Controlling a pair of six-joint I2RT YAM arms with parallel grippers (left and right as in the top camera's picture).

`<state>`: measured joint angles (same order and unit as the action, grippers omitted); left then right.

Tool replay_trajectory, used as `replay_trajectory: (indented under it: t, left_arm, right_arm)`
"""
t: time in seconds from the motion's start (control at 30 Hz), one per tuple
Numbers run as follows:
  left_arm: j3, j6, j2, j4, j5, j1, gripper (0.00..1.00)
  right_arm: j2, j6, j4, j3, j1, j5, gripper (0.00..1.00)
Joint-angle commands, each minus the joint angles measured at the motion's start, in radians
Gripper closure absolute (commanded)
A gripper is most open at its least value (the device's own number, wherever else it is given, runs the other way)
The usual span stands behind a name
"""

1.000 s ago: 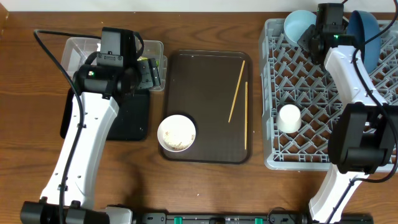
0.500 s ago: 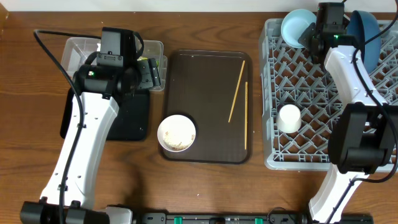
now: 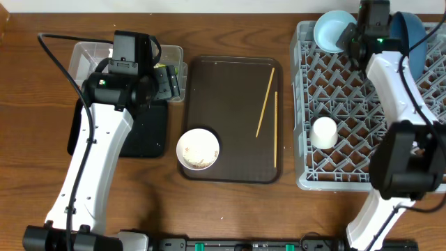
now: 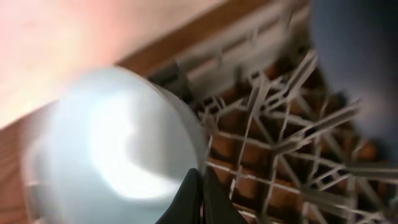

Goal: Sort waste into correct bins and load items into the dishwasher rack

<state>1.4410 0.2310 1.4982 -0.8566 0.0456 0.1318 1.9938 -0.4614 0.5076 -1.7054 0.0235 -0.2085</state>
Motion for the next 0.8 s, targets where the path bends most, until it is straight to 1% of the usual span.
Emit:
replay_trajectory:
  t: [0.0, 0.13, 0.2, 0.3, 0.43, 0.53, 0.63, 0.77]
  left_arm:
    - [-0.013, -0.016, 0.006, -0.003, -0.005, -0.002, 0.19]
    - [-0.013, -0.016, 0.006, -0.003, -0.005, -0.002, 0.19]
    - [-0.013, -0.016, 0.006, -0.003, -0.005, -0.002, 0.19]
    - [-0.013, -0.016, 0.006, -0.003, -0.005, -0.002, 0.19]
    - [-0.013, -0.015, 0.006, -0.003, -0.005, -0.002, 0.19]
    - [-0.013, -0.016, 0.006, -0.003, -0.005, -0.002, 0.19]
    - [-0.013, -0.016, 0.006, -0.003, -0.005, -0.002, 0.19]
    - [-0.013, -0.016, 0.006, -0.003, -0.005, -0.002, 0.19]
  right_arm:
    - [-0.123, 0.096, 0.005, -0.002, -0.037, -0.080, 0.99]
    - [-0.168, 0.176, 0.013, -0.002, -0.084, -0.130, 0.99]
    - [-0.178, 0.213, 0.017, -0.002, -0.121, -0.187, 0.99]
    - [-0.177, 0.281, 0.016, -0.002, -0.187, -0.316, 0.99]
    - [-0.158, 0.387, -0.006, -0.002, -0.271, -0.542, 0.99]
    - [-0.147, 0.452, -0.037, -0.002, -0.300, -0.617, 0.99]
    - [-0.142, 0.460, -0.044, -0.002, -0.307, -0.626, 0.99]
    - [-0.144, 0.360, -0.039, -0.002, -0.294, -0.620, 0.99]
